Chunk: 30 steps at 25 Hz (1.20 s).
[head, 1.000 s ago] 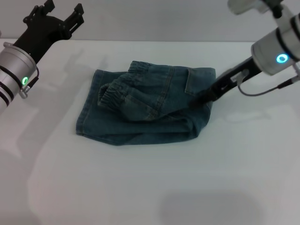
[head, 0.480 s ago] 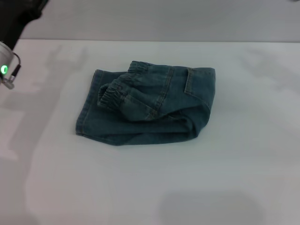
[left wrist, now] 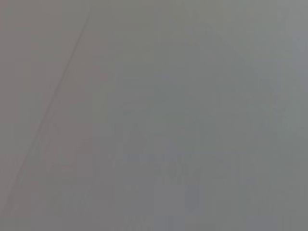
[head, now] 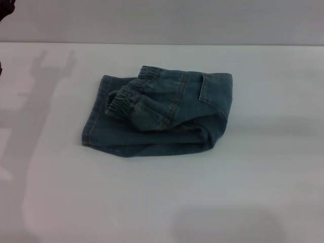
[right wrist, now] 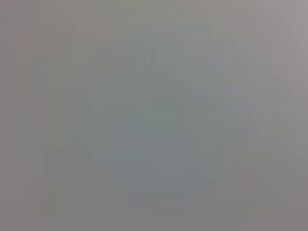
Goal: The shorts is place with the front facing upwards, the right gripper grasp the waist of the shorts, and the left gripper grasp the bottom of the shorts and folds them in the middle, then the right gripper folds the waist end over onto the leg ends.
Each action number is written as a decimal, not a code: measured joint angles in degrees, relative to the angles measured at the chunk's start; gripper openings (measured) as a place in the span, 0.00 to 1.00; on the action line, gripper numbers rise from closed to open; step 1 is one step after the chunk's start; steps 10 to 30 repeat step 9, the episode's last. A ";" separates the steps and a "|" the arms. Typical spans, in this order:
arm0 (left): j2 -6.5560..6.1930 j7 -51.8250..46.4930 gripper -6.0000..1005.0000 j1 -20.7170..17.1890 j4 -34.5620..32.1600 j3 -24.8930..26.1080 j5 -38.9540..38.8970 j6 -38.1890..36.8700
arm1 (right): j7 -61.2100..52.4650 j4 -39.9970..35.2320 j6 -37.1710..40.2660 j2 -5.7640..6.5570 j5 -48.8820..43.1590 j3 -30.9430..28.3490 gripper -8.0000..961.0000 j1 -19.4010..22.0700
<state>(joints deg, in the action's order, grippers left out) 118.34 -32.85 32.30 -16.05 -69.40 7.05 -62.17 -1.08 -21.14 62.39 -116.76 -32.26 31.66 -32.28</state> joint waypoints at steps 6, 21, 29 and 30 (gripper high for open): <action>0.13 2.91 0.83 -0.14 0.98 -0.23 0.03 -1.05 | 3.81 2.22 1.64 0.51 2.14 -0.07 0.46 -1.63; 0.15 3.80 0.83 -0.12 1.26 -0.29 0.08 -1.07 | 2.07 2.39 1.58 0.28 1.91 -0.13 0.46 -2.23; 0.15 3.80 0.83 -0.12 1.26 -0.29 0.08 -1.07 | 2.07 2.39 1.58 0.28 1.91 -0.13 0.46 -2.23; 0.15 3.80 0.83 -0.12 1.26 -0.29 0.08 -1.07 | 2.07 2.39 1.58 0.28 1.91 -0.13 0.46 -2.23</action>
